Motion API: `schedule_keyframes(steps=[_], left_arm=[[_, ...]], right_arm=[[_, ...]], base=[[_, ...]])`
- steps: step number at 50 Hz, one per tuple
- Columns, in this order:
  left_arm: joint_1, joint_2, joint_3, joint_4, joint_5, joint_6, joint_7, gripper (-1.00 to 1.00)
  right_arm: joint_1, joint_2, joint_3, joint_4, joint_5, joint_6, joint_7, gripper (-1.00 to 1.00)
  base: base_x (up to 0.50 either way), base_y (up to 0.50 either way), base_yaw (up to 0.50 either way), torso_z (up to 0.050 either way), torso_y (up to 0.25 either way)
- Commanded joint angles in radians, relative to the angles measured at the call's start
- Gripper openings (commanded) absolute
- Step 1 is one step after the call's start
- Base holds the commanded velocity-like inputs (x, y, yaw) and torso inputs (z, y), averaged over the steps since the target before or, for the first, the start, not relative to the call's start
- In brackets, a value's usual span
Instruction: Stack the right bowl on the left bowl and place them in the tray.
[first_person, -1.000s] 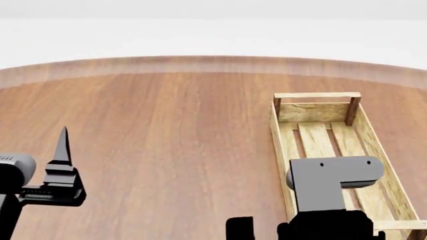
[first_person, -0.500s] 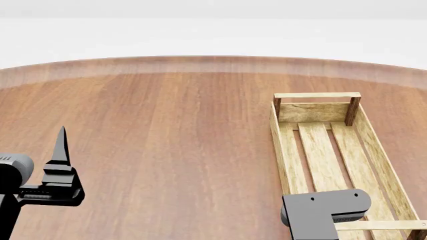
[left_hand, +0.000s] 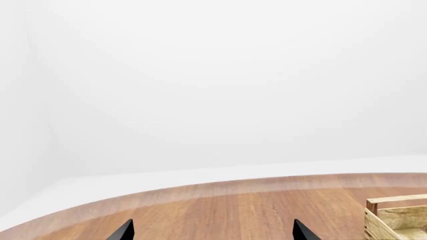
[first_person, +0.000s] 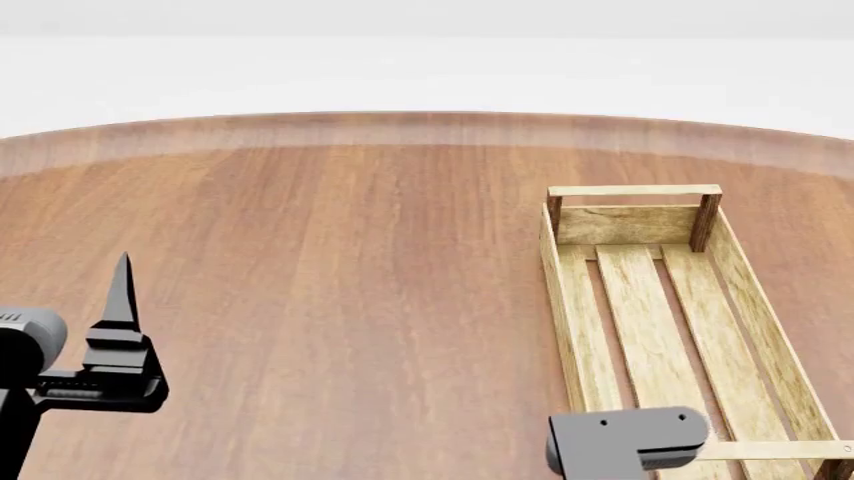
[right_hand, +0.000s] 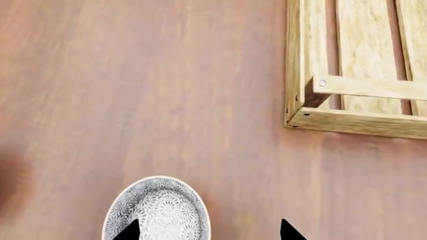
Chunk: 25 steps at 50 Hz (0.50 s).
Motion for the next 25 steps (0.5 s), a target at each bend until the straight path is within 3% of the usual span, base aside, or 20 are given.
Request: schedule_keyframes(steps=[1, 15, 25], left_arm=[[0.003, 0.015, -0.023, -0.007, 0.015, 0.01, 0.019, 1.0], [0.001, 0.012, -0.029, -0.006, 0.003, 0.012, 0.015, 1.0], [0.002, 0.01, -0.025, -0.009, 0.0, 0.016, 0.01, 1.0]], right_arm=[[-0.004, -0.041, 0.017, 0.061, -0.149, 0.0, -0.157, 1.0], [-0.046, -0.042, -0.041, 0.121, -0.33, -0.038, -0.325, 1.0], [-0.077, -0.04, -0.074, 0.129, -0.355, -0.044, -0.364, 1.0]], base=[[0.0, 0.0, 0.0, 0.0, 0.0], [0.0, 0.0, 0.0, 0.0, 0.0], [0.0, 0.0, 0.0, 0.0, 0.0]])
